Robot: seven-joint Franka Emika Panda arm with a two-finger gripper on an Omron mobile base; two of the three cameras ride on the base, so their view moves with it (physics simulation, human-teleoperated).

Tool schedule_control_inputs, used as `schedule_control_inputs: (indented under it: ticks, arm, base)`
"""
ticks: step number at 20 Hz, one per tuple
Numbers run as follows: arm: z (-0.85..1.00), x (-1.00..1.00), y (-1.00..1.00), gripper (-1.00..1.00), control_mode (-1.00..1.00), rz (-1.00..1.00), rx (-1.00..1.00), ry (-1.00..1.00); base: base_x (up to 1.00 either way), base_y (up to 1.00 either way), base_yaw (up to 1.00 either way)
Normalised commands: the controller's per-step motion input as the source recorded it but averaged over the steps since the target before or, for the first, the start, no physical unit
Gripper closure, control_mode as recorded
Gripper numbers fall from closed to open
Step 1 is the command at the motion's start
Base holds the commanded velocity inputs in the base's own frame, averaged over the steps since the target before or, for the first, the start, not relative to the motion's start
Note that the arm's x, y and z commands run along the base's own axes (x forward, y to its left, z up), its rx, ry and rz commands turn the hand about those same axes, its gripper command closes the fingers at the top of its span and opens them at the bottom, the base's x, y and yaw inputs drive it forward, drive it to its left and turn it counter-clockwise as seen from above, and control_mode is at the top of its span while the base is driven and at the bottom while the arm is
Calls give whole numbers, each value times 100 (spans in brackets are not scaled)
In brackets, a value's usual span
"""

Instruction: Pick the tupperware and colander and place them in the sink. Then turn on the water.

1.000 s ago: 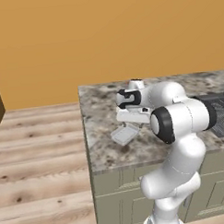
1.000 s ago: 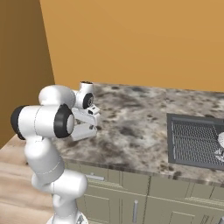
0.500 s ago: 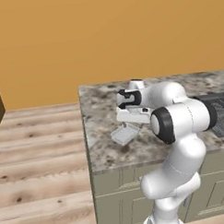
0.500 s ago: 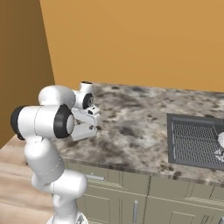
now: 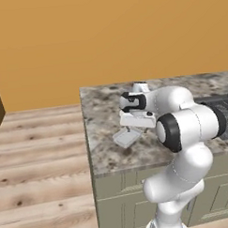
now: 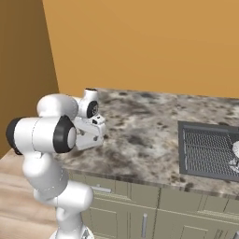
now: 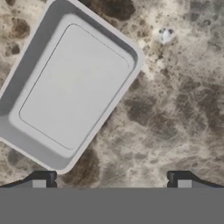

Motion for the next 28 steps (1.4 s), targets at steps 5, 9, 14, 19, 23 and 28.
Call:
schedule_control_inputs:
  ticks: [5,9,14,19,23,28]
  arm:
    - [0,-21,0,-100,-100,-2,0,0]
    - [0,2,0,-100,-100,-5,0,-1]
    - [0,20,0,-100,-100,-9,0,0]
    - [-14,3,0,-100,-100,-11,0,0]
    - [-23,0,0,-100,-100,-8,0,0]
    - [-23,0,0,-100,-100,-6,0,0]
  base:
    - [0,0,0]
    - [0,0,0]
    - [0,0,0]
    - [0,0,0]
    - [0,0,0]
    - [0,0,0]
